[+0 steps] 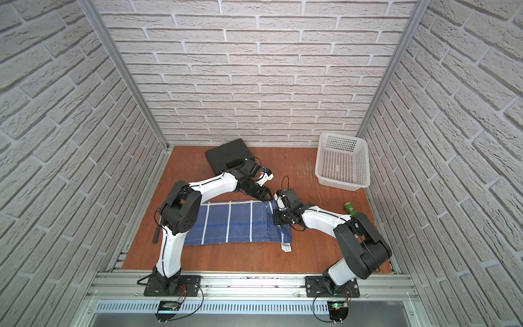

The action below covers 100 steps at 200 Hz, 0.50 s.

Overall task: Roll up the pillowcase
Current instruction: Roll the pillowcase at the center of the board.

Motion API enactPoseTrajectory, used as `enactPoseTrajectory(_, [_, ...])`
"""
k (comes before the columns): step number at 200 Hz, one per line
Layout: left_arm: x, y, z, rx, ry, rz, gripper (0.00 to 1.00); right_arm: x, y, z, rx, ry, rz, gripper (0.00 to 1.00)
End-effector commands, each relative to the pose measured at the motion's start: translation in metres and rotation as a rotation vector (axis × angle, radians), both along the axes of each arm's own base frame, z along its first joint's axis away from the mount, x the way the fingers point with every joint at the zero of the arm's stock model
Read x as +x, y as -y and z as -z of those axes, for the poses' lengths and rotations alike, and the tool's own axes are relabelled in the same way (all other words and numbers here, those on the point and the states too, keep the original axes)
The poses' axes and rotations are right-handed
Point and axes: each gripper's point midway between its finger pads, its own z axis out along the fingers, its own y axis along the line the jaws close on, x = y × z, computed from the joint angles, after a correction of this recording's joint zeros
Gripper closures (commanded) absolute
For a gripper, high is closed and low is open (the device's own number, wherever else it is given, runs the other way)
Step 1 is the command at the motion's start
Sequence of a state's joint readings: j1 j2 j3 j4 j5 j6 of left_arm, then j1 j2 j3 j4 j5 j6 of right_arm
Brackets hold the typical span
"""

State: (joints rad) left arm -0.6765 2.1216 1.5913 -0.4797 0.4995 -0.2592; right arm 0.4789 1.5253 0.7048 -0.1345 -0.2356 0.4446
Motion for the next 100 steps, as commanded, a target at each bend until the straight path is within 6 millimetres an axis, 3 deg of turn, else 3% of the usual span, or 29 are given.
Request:
enactPoseTrajectory(1, [-0.014, -0.006, -0.009, 0.067, 0.006, 0.04, 0.56, 0.004, -0.004, -0.01, 0.056, 0.036, 0.011, 0.93])
enactPoseTrajectory(33, [-0.013, -0.008, -0.005, 0.121, 0.033, 0.055, 0.58, 0.002, -0.006, -0.008, 0.062, 0.025, 0.002, 0.94])
enactPoseTrajectory(68, [-0.014, 0.007, -0.012, 0.046, 0.033, 0.075, 0.72, 0.002, -0.005, -0.008, 0.056, 0.022, -0.004, 0.94])
enactPoseTrajectory(100, [-0.015, 0.013, -0.018, 0.015, 0.031, 0.085, 0.72, 0.001, -0.005, -0.006, 0.05, 0.017, -0.007, 0.94])
